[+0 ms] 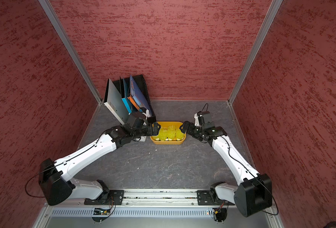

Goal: Put the shuttlecocks into the storage box
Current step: Place the shuttlecock in the storage box, then reset both arms

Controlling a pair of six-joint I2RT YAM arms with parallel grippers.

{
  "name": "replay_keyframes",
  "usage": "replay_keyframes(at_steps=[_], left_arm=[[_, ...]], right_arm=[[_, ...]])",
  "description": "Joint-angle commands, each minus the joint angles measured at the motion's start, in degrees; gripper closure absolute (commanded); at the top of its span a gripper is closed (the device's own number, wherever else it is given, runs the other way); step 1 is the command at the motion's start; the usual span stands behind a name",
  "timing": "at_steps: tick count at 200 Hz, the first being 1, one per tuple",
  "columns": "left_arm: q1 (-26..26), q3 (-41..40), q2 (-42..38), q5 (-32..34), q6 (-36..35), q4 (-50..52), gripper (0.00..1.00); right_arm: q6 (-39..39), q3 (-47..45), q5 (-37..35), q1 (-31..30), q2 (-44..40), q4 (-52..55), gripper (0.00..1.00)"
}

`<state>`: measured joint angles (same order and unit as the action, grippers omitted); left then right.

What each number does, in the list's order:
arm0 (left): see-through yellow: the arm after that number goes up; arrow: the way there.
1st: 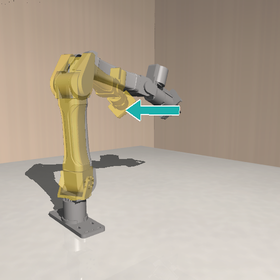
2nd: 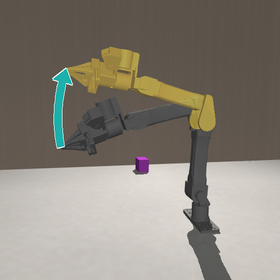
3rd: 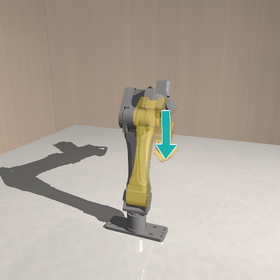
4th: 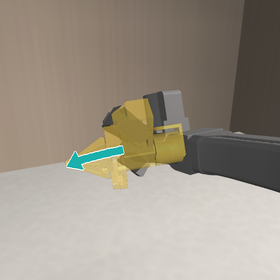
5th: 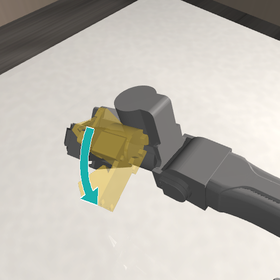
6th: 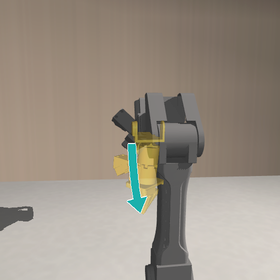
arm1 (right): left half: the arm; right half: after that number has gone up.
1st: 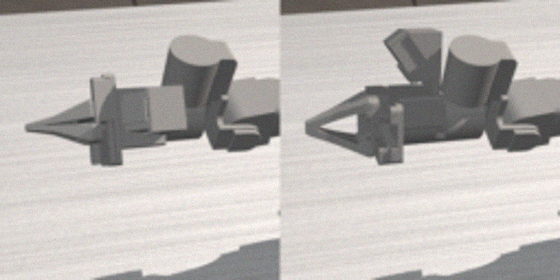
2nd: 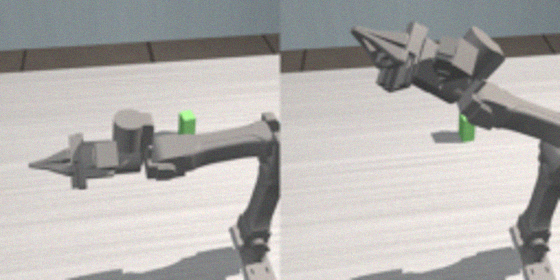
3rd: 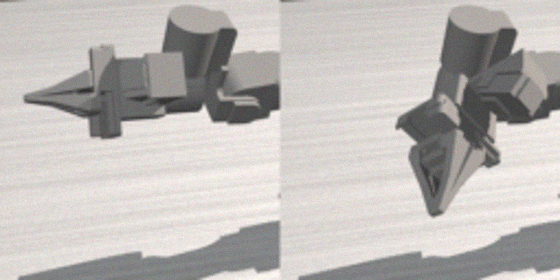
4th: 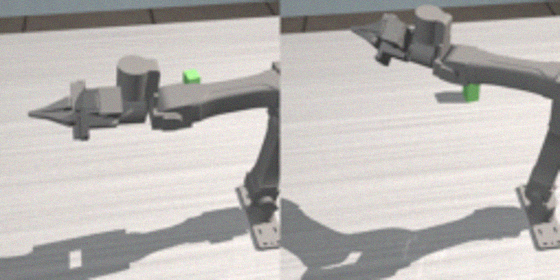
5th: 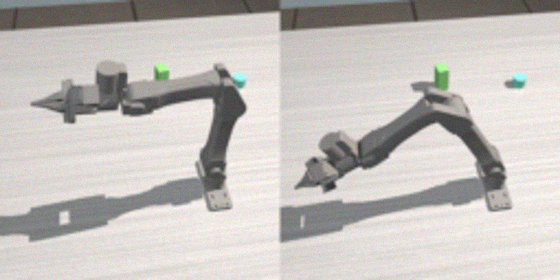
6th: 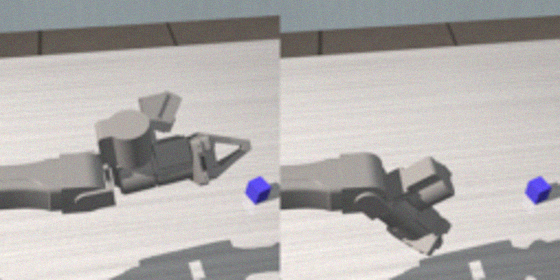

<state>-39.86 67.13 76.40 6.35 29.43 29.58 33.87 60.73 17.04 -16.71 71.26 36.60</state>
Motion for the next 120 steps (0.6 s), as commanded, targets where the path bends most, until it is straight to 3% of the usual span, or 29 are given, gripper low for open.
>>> replay_keyframes(at_steps=[1,27,60,77,89,100,110,120], left_arm=[[4.4,-2.7,-4.8,-2.9,3.0,3.3,0.00],[8.8,-6.9,-12.2,-2.4,3.3,4.5,0.00],[11.4,-10.5,-20.8,3.2,0.6,6.2,0.00],[11.5,-11.2,-23.1,12.5,0.8,8.7,0.00],[11.7,-11.7,-24.0,22.2,3.7,11.7,0.00],[12.2,-12.6,-25.0,27.2,4.0,13.6,0.00],[12.9,-14.7,-26.7,27.6,0.4,12.1,0.00],[14.0,-18.9,-29.3,22.6,-9.7,5.3,0.00]], right_arm=[[-3.7,2.1,-4.5,0.2,-1.6,3.6,0.02],[-5.2,2.2,-7.7,0.2,-3.4,3.7,0.02],[-6.7,1.3,-14.4,0.2,-5.6,3.7,0.01],[-7.7,1.0,-18.1,0.2,-6.4,3.6,0.02],[-6.3,0.2,-25.7,0.3,-7.1,3.9,0.01],[-4.7,-0.9,-34.3,0.2,-7.8,4.4,0.01],[-4.9,-2.9,-40.3,0.3,-9.2,3.6,0.01],[-7.7,-6.3,-43.1,0.2,-11.7,-0.7,0.02]])
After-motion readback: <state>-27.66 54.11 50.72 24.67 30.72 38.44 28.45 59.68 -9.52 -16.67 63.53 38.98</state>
